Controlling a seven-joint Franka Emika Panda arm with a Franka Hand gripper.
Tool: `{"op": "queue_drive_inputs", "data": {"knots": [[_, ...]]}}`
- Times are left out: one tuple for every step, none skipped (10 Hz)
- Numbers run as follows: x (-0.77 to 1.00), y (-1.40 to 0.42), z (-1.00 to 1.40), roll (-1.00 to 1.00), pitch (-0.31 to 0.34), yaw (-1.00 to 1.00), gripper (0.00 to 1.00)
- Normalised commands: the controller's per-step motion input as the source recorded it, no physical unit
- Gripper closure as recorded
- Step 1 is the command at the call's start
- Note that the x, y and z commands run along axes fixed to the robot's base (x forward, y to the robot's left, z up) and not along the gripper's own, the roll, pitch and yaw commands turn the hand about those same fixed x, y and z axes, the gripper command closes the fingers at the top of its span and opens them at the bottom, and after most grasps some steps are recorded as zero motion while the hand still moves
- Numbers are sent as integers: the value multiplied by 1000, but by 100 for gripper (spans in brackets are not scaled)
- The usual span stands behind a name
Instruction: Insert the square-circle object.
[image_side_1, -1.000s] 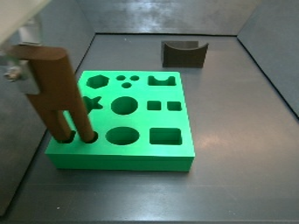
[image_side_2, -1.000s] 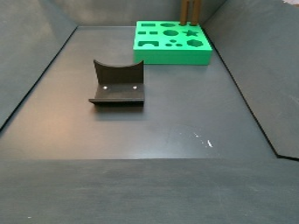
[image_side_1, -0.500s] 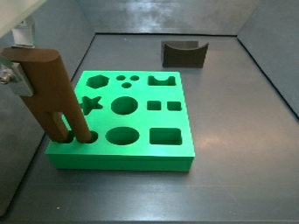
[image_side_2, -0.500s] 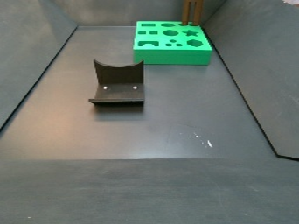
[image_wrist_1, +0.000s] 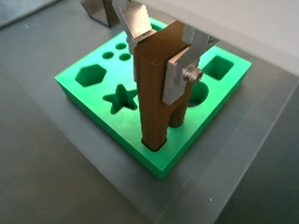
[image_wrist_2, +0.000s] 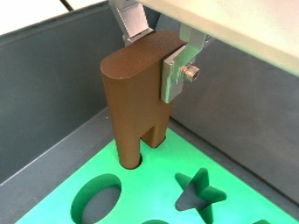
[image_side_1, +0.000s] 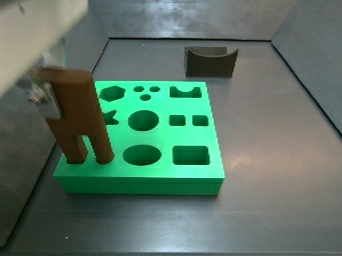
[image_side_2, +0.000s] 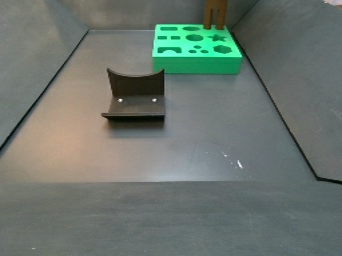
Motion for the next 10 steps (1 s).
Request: {"op": "queue_drive_inputs", "data": {"knots": [[43,9,-423,-233,-31,0,100],[106,0,-449,-97,0,0,100],[54,0,-403,0,0,0,100],[120,-280,-334,280,50,0,100],[217,-291,-334,474,100,0,100],[226,-257,-323,486,86,0,100],[234,-223,-389,457,76,0,100],[246,-197,-329,471,101,0,100],[263,-86,-289,251,114,0,100],[0,0,0,0,0,0,100]]}}
